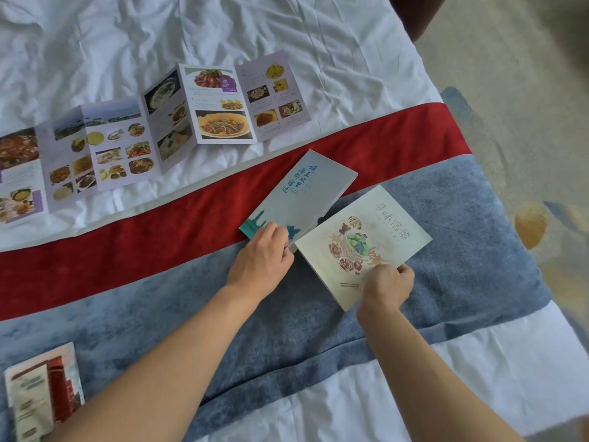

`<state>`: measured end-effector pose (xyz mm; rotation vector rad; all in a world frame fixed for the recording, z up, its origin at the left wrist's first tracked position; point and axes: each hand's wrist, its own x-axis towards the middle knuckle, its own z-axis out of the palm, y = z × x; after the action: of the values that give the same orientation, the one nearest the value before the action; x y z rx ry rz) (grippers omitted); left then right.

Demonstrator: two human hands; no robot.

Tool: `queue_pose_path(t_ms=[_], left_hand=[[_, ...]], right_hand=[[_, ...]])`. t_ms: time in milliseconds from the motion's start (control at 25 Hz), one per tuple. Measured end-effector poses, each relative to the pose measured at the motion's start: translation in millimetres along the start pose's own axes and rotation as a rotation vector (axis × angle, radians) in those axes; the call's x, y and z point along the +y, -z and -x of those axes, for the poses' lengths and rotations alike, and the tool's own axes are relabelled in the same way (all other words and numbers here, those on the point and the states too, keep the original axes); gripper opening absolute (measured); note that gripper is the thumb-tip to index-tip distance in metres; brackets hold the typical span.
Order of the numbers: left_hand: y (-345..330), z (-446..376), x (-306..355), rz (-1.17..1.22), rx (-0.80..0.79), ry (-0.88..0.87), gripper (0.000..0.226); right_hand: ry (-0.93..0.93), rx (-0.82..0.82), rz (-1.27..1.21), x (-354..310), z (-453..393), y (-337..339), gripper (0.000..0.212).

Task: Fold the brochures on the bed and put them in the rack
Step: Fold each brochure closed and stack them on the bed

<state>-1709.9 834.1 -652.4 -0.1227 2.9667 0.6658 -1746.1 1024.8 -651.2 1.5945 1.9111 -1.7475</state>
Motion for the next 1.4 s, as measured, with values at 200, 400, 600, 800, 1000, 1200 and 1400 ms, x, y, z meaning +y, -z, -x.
queue_pose_path(t_ms=[200,400,600,800,1000,1200,1400], left_hand=[[-0.1,14.8,2.9,0.026,0.000,0.042,0.015],[1.9,21.5,5.8,0.027,-0.030,0.050,0.014],[-0.6,32.5,7.8,0.039,-0.055,0.082,0.017],[-5.1,44.6,1.6,0.000,-0.149,-0.030,0.014],[-6.8,23.7,-23.3,-0.084,-0.024,0.133,0.042],[-7.7,0.8,-32.4,0.042,-0.075,0.394,0.079],[-12.3,8.0,-22.9,-0.143,-0.139,0.260,0.089]], right_hand=[[0.097,-0.056,0.083,4.4,13.6,4.2,0.029],[0.200,-0.135,0.186,11.6,22.2,5.6,0.033],[0.189,-0.237,0.276,19.9,28.5,0.2,0.037],[0.151,-0.273,0.360,25.3,20.7,-0.9,0.035],[0.283,-0.320,0.480,30.1,13.3,2.8,0.036],[0.483,-0.329,0.745,37.5,23.9,-0.8,0.071],[0.593,-0.352,0.832,43.4,34.6,-7.3,0.087]])
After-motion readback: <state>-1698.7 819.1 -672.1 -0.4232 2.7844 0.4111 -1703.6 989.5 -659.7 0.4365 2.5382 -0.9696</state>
